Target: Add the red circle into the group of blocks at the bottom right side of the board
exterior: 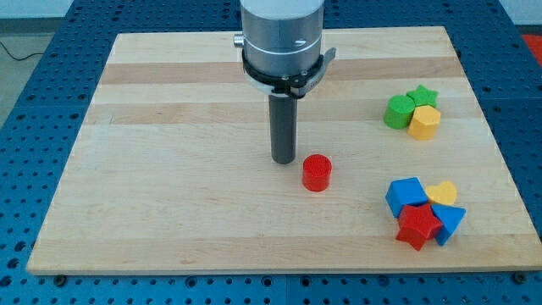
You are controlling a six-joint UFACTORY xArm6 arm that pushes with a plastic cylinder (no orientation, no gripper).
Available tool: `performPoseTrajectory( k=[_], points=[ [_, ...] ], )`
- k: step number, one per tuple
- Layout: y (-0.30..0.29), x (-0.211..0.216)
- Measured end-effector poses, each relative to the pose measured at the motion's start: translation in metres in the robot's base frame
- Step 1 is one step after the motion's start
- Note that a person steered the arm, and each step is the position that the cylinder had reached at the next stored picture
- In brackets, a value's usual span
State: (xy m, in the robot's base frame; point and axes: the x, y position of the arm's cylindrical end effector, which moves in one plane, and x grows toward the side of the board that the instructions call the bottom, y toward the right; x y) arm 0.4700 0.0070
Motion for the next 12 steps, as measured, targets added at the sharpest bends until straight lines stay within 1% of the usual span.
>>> performPoseTrajectory(
  k=[1, 2, 3, 4, 5, 6, 9, 11, 12],
  points=[
    [0.026, 0.021],
    [0.037, 0.055],
    [0.037, 0.059],
    [0.017, 0.056],
    [0.013, 0.063],
    [0.032, 0.072],
    [0.073, 0.074],
    [0.087, 0.080],
    [0.043, 0.095]
  ],
)
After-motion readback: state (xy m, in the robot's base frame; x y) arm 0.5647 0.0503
